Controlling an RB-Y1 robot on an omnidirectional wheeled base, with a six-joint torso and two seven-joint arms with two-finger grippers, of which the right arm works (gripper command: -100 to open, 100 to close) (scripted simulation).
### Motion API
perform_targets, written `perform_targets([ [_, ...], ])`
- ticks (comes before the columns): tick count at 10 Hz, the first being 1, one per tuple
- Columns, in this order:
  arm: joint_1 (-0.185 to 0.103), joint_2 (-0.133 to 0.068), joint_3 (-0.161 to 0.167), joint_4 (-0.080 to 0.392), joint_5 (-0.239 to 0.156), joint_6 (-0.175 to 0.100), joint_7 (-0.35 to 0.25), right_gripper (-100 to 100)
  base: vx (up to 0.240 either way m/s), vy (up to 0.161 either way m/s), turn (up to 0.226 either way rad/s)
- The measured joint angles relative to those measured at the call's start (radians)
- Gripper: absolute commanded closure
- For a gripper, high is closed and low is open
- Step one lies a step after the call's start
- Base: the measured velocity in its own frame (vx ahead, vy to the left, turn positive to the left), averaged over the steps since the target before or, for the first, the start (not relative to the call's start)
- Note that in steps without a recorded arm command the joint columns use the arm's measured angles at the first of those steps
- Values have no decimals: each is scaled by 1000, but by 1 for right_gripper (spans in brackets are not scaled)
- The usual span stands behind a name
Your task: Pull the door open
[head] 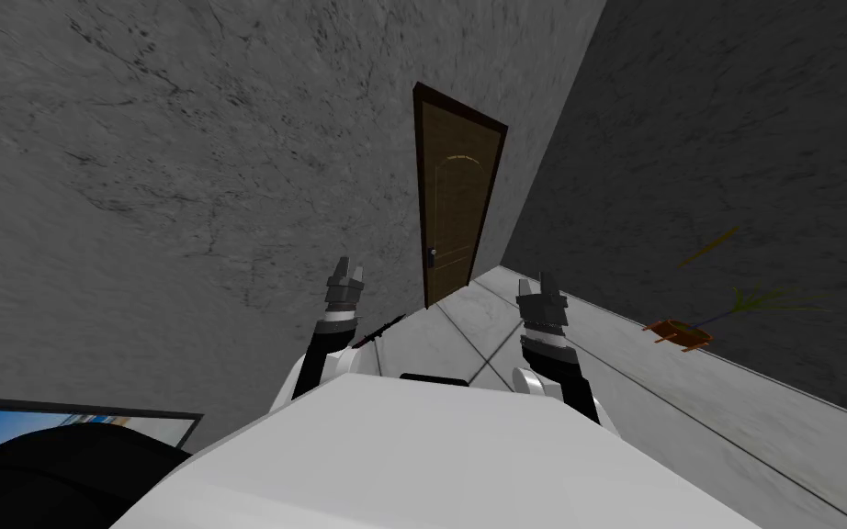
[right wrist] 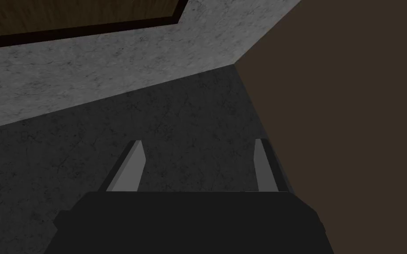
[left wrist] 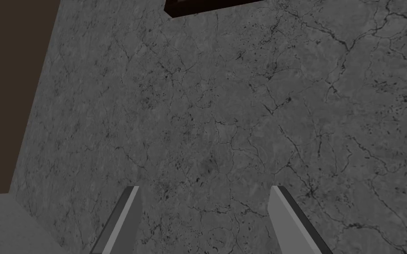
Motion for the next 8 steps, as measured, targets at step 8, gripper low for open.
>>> perform_targets([
  [8,-78,-57,10,147,153,-25,84,-100,149,-3,16],
])
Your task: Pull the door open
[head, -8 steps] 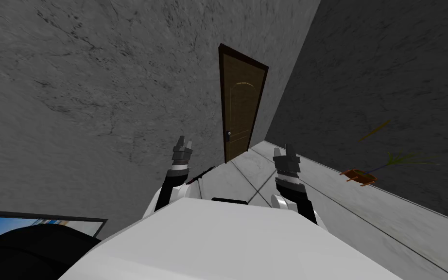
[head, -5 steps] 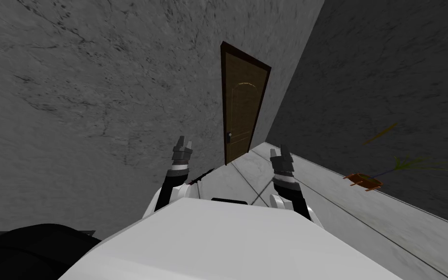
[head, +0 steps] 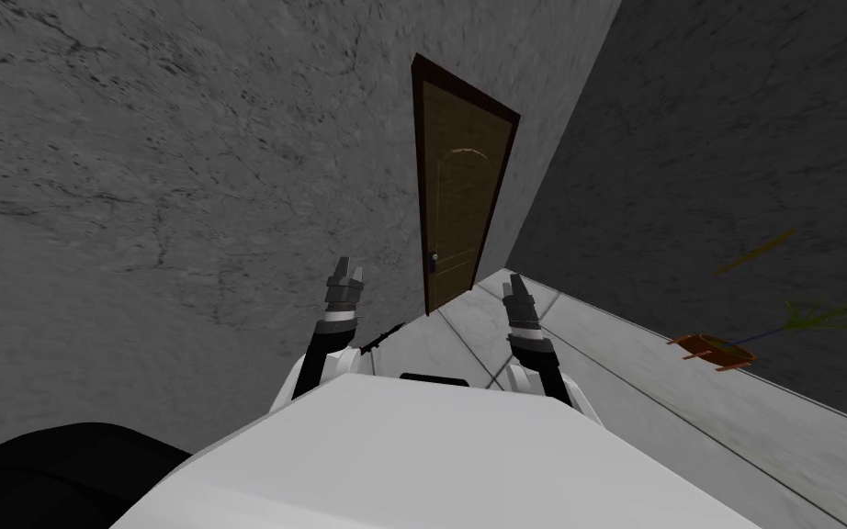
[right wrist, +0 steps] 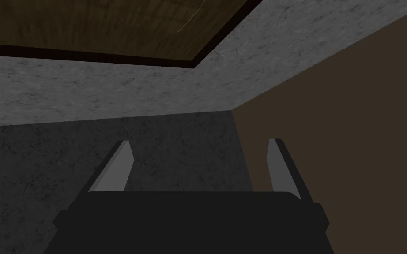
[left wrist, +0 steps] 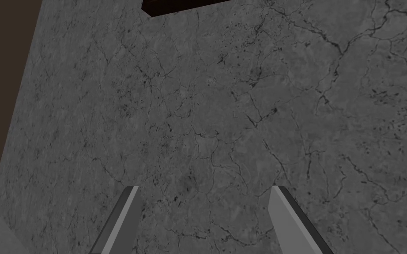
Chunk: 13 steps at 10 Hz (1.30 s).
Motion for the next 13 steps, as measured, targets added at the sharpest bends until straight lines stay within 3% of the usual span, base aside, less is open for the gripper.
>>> perform_targets([
  [6,-58,-31,8,117,112,-27,65,-100,98,6,12],
  [9,-99,-49,12,171,173,-24,97,-100,102,13,14],
  [13,-134,-71,17,254,256,-47,145,-100,96,6,13],
])
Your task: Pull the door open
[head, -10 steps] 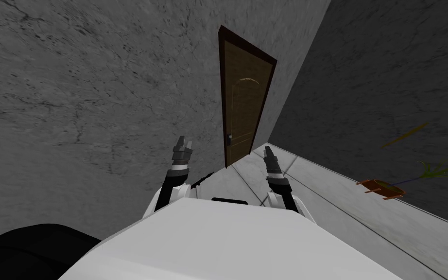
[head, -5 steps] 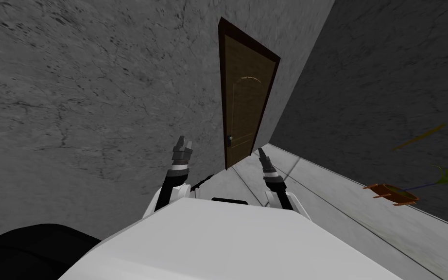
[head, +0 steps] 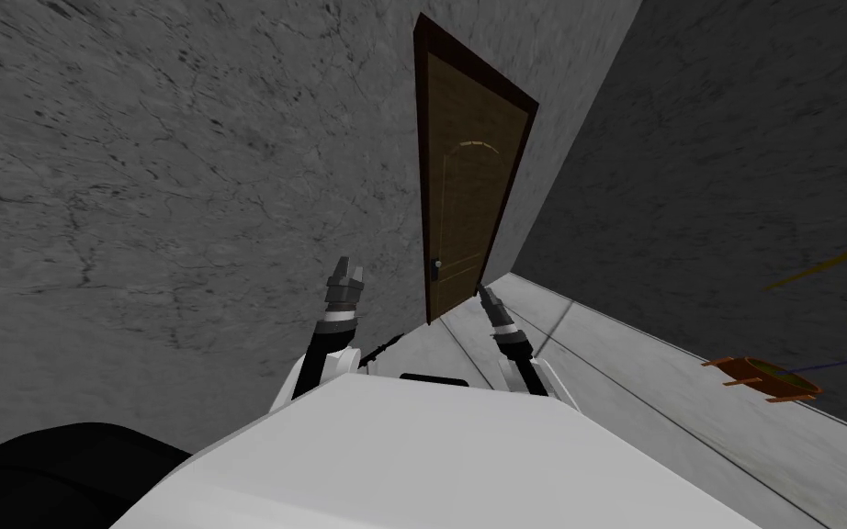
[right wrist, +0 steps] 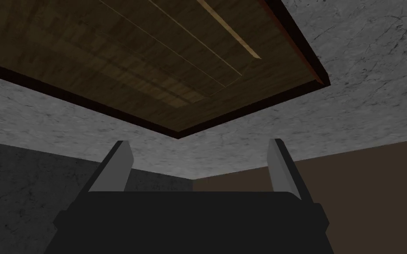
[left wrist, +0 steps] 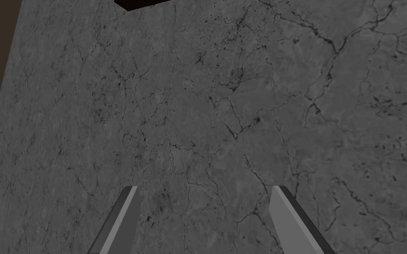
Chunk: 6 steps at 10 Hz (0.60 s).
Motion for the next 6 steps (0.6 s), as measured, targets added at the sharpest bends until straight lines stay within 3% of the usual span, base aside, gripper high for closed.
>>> perform_targets([
  [6,-70,-36,7,123,127,-16,68,-100,100,5,14],
])
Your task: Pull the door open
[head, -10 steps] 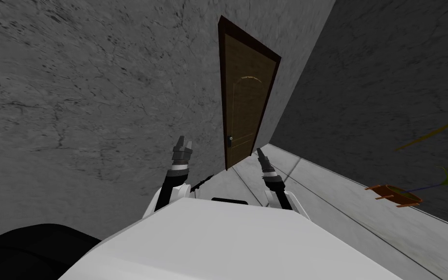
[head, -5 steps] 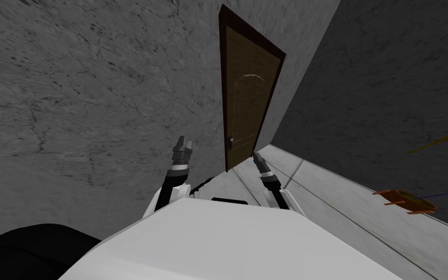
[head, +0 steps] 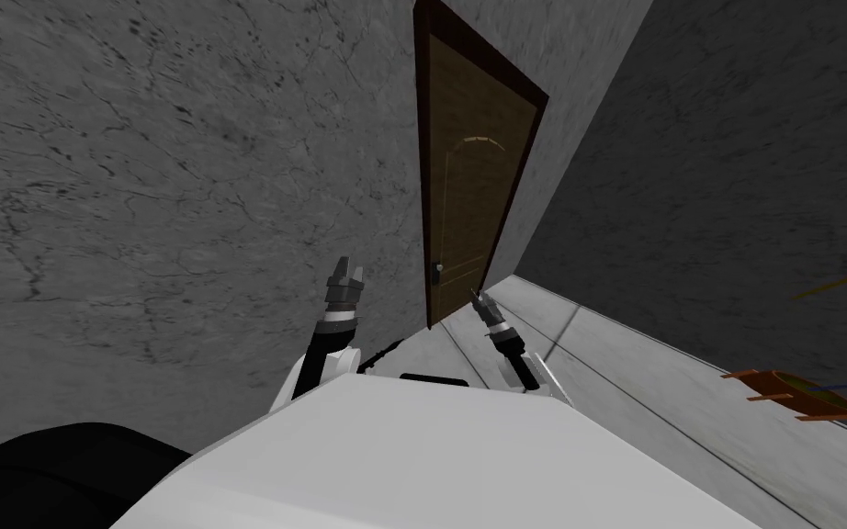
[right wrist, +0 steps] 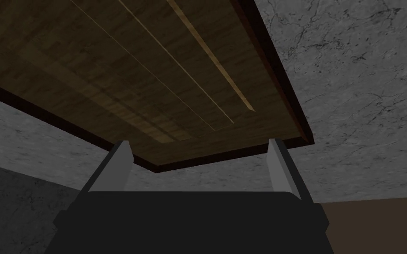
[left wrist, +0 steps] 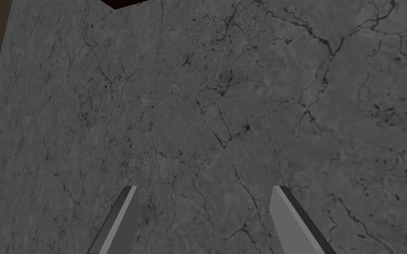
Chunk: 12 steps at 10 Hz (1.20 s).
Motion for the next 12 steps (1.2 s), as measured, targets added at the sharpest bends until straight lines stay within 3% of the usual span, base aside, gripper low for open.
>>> perform_targets([
  [4,-48,-15,3,96,82,-23,52,-100,100,5,13],
  [7,-74,-36,6,144,139,-31,80,-100,96,8,12],
  [12,-117,-50,14,231,229,-47,134,-100,97,5,11],
])
